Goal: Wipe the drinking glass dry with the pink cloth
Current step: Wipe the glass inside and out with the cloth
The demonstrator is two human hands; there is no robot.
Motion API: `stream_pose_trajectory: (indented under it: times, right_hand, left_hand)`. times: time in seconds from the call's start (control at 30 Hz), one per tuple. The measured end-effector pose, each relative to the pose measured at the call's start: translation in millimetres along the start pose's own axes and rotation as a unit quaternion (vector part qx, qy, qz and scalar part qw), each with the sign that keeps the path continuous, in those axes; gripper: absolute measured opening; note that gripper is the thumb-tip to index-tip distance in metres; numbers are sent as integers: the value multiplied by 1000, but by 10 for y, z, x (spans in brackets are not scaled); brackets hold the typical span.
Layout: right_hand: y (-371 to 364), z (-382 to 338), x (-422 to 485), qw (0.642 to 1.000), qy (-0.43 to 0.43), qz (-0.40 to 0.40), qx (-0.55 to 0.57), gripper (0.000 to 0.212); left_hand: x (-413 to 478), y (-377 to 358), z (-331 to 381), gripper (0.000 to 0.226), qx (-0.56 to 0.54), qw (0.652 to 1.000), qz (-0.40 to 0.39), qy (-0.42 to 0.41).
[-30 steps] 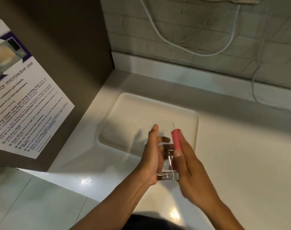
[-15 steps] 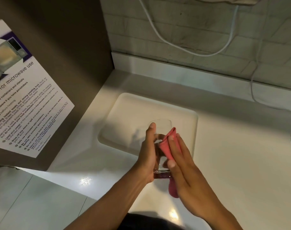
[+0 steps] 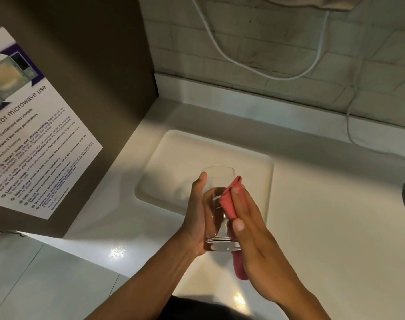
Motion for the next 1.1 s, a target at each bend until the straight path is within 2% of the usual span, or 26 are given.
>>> stream_pose_trajectory:
  times: [0.13, 0.23, 0.37, 0.5, 0.53, 0.67, 0.83, 0.97, 1.1]
  right_hand:
    - [152, -16, 148, 998, 17, 18, -54, 51]
    - [324, 13, 279, 998, -10, 34, 49, 52]
    - [259, 2, 258, 995, -28, 47, 84, 48]
    - [256, 4, 217, 998, -31, 49, 37, 49]
    - [285, 12, 215, 998, -37, 51, 23, 51]
    - [402, 27, 240, 997, -28, 60, -49, 52]
    - [436, -21, 301, 994, -22, 92, -52, 50]
    - [464, -7, 289, 991, -42, 127, -15, 42]
    - [285, 86, 149, 994, -40, 94, 34, 49]
  left_hand:
    - [-52, -96, -95, 84, -38, 998, -50, 11]
    - [-109, -178, -188, 101, -35, 997, -65, 24]
    - [-50, -170, -177, 86, -1, 998, -66, 11]
    - [-26, -69, -73, 101, 82, 996, 11, -12]
    - [0, -27, -40, 98, 107, 993, 29, -26]
    - [73, 37, 52, 60, 187, 979, 50, -57]
    - [-51, -192, 44, 76, 169, 984, 21, -57]
    - [-72, -201, 83, 65, 168, 983, 32, -58]
    - [-52, -171, 89, 75, 139, 988, 58, -22]
Point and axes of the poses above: each hand's wrist, its own x-axis towards the middle knuckle, its own y-axis out of the back of the hand, z = x × y, the point moved 10 cm from there along x, towards the middle knuckle, and after that the axes turned 8 degrees about -y, right-handed, at the moved point
